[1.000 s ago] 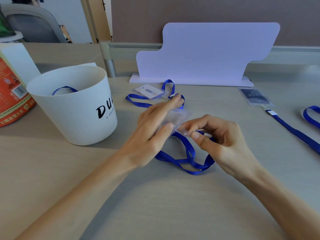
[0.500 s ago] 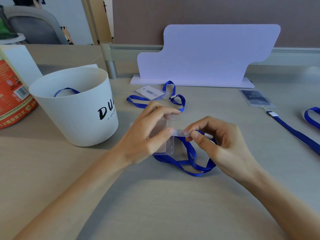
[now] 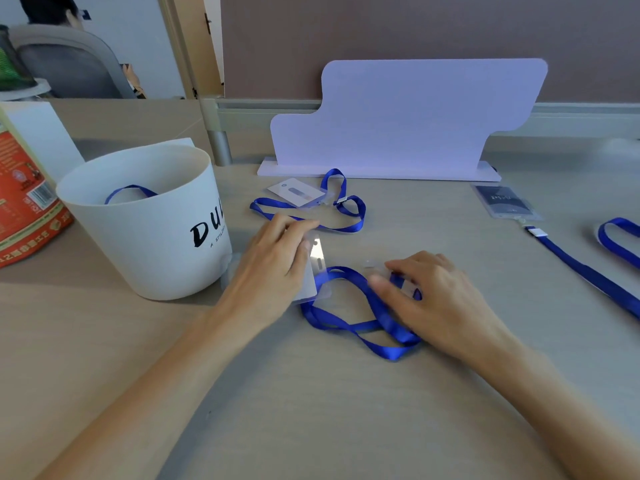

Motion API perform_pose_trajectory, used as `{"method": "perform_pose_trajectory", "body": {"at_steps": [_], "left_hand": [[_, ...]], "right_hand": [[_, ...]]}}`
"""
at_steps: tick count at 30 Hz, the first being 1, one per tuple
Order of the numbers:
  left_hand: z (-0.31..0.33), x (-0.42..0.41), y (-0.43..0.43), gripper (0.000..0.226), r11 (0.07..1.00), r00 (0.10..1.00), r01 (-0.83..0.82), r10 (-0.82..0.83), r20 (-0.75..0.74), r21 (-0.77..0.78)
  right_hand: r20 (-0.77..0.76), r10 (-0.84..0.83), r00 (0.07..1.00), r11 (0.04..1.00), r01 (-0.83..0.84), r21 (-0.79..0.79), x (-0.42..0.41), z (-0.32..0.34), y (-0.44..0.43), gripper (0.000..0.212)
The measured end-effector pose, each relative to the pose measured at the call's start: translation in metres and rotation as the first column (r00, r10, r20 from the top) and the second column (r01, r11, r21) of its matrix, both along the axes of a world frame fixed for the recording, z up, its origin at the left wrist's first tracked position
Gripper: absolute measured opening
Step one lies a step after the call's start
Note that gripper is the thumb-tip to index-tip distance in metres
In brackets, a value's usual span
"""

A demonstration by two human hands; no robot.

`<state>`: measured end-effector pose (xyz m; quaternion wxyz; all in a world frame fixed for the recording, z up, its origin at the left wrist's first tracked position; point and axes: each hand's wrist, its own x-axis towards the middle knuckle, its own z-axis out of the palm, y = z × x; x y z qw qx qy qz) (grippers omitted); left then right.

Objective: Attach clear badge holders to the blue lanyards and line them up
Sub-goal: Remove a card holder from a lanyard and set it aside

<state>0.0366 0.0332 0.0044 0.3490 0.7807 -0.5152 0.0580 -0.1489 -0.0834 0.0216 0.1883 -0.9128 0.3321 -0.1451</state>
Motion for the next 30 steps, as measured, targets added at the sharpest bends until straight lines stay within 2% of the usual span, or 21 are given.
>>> {"method": "perform_pose_trajectory", "body": {"at_steps": [2,4,5,6,9,11,15,19,22,25,27,30], "left_hand": [[-0.001,0.000,0.000,0.044,1.000,1.000,-0.015,0.015,0.025,-0.002],[-0.001,-0.002,0.000,0.043,1.000,0.999,-0.023,0.022,0.046,0.005],[-0.001,-0.003,-0.001,0.043,1.000,0.998,-0.023,0.022,0.051,0.013],[-0.001,-0.005,-0.001,0.043,1.000,0.998,-0.023,0.022,0.051,0.021],[-0.001,-0.005,-0.006,0.039,0.999,0.999,-0.017,0.016,0.047,0.034],[0.001,-0.004,-0.014,0.034,0.999,0.998,-0.011,0.007,0.062,0.052],[0.004,-0.002,-0.034,0.033,0.994,0.993,-0.002,-0.010,0.115,0.111],[-0.006,0.009,-0.051,0.032,0.980,0.992,-0.014,-0.011,0.124,0.200],[-0.009,0.013,-0.056,0.029,0.983,0.992,-0.019,-0.004,0.127,0.182],[-0.008,0.012,-0.058,0.029,0.982,0.983,-0.035,0.000,0.185,0.186],[-0.001,0.001,-0.057,0.039,0.982,0.987,0.035,-0.062,0.146,0.186],[0.016,-0.030,-0.052,0.075,0.947,0.972,0.229,-0.233,-0.008,0.227]], "right_hand": [[-0.149,0.061,0.987,0.998,-0.062,0.004,-0.001,0.007,0.012,0.093],[-0.243,0.136,0.960,0.988,-0.151,-0.045,-0.001,0.008,0.023,0.111],[-0.256,0.162,0.953,0.979,-0.188,-0.080,-0.001,0.006,0.025,0.107],[-0.241,0.176,0.954,0.972,-0.206,-0.109,0.000,0.004,0.025,0.093],[-0.098,0.161,0.982,0.966,-0.178,-0.190,-0.002,-0.003,0.010,0.031],[-0.017,0.136,0.991,0.957,-0.135,-0.258,-0.005,-0.006,-0.006,0.016],[0.045,0.047,0.998,0.951,-0.031,-0.308,-0.012,-0.010,-0.034,0.024],[0.163,-0.011,0.987,0.958,0.057,-0.280,-0.016,-0.011,-0.052,0.020],[0.245,-0.105,0.964,0.922,0.187,-0.340,-0.020,-0.012,-0.063,0.019],[0.295,-0.154,0.943,0.913,0.250,-0.324,-0.026,-0.009,-0.072,0.019],[0.340,-0.122,0.932,0.940,0.219,-0.263,-0.027,-0.008,-0.071,0.018],[0.396,-0.029,0.918,0.969,0.124,-0.216,-0.022,-0.006,-0.058,0.019]]}}
